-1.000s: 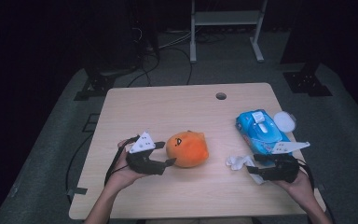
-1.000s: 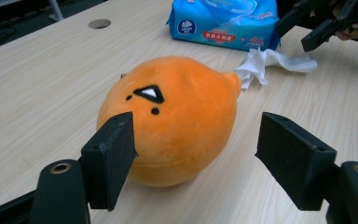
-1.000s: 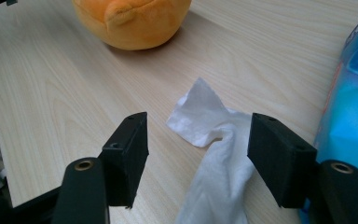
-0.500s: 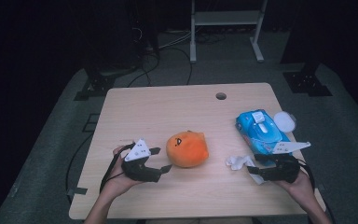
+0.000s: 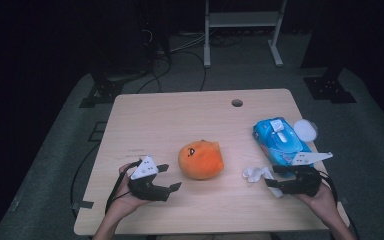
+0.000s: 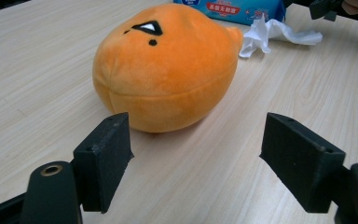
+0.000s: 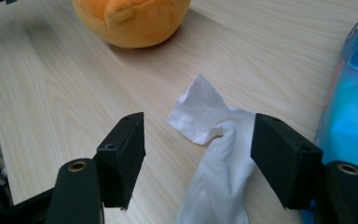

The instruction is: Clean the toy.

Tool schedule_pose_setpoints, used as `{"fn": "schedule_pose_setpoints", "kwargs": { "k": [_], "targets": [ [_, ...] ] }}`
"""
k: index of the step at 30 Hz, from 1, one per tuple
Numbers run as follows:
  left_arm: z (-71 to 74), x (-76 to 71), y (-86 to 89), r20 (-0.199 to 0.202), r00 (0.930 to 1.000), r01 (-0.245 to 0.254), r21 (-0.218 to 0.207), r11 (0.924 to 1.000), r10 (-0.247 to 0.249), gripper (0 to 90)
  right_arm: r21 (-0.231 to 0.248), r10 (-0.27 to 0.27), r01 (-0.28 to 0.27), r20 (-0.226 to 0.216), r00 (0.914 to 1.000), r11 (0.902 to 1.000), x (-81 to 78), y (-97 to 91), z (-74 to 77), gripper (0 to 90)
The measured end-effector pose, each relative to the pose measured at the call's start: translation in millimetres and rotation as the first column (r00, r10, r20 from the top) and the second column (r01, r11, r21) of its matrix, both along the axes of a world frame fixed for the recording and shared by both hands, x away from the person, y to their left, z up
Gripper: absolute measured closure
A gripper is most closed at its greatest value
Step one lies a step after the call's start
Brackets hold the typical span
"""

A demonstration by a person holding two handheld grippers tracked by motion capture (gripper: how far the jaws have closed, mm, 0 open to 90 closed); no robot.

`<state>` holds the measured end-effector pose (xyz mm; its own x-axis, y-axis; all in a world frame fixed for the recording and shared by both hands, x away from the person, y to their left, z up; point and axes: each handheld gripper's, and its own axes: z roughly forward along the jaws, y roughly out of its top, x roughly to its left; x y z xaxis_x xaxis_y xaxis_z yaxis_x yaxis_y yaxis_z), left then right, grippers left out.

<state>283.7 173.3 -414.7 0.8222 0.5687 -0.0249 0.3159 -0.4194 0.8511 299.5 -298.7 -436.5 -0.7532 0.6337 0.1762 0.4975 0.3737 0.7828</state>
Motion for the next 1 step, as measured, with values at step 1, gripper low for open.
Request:
{"fn": "schedule_pose_setpoints", "kwargs": {
  "k": [1],
  "targets": [
    [-1.1,-0.1,0.9,0.002,1.0,-0.004,-0.004,1.0,0.004,23.4,0.0,0.0,0.0,0.001,1.0,1.0,-0.1,0.0,-0.2,33.9]
  ]
}}
